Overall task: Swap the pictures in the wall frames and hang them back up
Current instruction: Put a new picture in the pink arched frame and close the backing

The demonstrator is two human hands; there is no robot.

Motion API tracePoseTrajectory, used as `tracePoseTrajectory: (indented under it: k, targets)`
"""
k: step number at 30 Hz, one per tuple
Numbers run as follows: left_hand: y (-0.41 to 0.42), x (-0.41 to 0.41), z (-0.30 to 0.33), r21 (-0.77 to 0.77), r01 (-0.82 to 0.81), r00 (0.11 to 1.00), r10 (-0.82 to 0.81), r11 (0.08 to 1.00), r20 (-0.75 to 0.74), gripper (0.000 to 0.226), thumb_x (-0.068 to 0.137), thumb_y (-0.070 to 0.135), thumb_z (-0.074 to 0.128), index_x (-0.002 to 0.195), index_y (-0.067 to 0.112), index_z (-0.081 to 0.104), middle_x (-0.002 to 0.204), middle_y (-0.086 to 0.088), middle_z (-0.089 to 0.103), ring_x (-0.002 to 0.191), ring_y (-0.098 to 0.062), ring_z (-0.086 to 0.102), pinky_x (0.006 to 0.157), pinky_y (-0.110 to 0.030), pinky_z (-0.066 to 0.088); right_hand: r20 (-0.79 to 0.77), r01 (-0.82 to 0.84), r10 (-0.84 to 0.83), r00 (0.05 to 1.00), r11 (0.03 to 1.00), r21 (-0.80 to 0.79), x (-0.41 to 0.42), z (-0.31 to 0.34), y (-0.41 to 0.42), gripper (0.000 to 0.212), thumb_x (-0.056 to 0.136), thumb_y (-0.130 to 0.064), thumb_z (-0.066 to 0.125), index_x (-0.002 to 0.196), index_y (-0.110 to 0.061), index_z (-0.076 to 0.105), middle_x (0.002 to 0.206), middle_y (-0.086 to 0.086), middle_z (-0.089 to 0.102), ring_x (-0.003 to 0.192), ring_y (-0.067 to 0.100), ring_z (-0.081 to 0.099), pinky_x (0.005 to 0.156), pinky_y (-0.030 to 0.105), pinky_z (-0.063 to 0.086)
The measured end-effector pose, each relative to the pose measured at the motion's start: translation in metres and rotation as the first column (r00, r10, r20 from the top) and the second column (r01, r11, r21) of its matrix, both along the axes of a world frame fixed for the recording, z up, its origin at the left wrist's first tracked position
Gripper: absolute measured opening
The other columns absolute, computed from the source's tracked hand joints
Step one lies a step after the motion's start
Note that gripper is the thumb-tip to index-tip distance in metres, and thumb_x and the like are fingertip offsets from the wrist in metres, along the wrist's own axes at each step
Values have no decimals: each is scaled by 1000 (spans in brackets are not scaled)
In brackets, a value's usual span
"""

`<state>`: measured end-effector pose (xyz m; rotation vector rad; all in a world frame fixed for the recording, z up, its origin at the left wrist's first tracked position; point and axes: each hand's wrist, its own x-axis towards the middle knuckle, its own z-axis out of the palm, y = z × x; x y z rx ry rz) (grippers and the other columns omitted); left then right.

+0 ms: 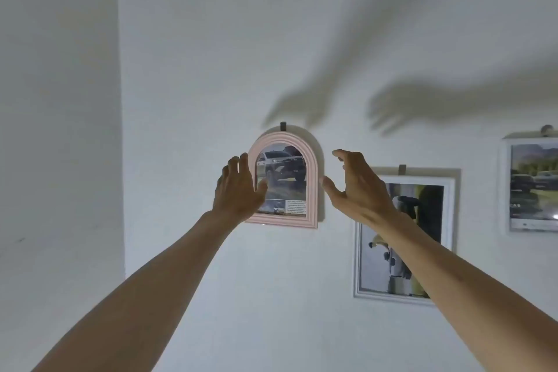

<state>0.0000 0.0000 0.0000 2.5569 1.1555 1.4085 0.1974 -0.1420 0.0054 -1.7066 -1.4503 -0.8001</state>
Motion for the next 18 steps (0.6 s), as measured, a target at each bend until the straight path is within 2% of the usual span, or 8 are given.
tracePoseTrajectory:
  k: [2,4,8,11,15,18]
  targets:
    - [7,9,2,-63,-12,999,14,998,38,71,95,40,52,149,9,17,148,-12,28,134,-31,33,103,-46,36,-89,-18,19,996,1000,6,9,4,12,61,92,-47,57,142,-19,36,136,3,48,118,24,57,89,41,50]
    - [17,15,3,-142,-15,999,21,990,38,75,95,40,52,150,9,13,150,-13,26,137,-31,31,103,-47,36,-120,-12,6,993,998,-54,16,5,25,62,92,-49,56,143,-21,34,136,3,46,117,25,57,90,41,48]
    - [39,24,9,-236,-2,997,20,972,71,75,94,36,55,149,7,14,148,-16,31,137,-33,32,105,-46,35,-146,-13,-3,989,994,-107,24,4,51,63,93,-49,55,143,-19,29,138,7,45,118,30,56,94,46,47]
    - [56,30,10,-280,3,996,23,960,88,72,93,35,58,147,6,19,146,-17,34,136,-34,34,105,-46,34,-168,9,-32,985,991,-136,27,6,65,65,94,-49,56,143,-16,28,138,10,46,121,34,54,92,45,46]
    - [75,37,3,-323,34,997,-9,946,80,71,93,34,59,147,8,21,146,-16,36,135,-32,36,106,-43,34,-212,-10,-16,977,993,-118,28,3,83,65,93,-48,58,141,-16,28,132,9,52,118,33,56,90,43,49]
    - [88,43,-3,-362,74,991,-27,929,133,71,93,37,60,148,10,24,148,-13,34,134,-31,39,105,-40,36,-257,-2,-19,966,997,-78,26,0,96,67,91,-45,62,142,-15,30,130,6,55,116,32,57,92,43,49]
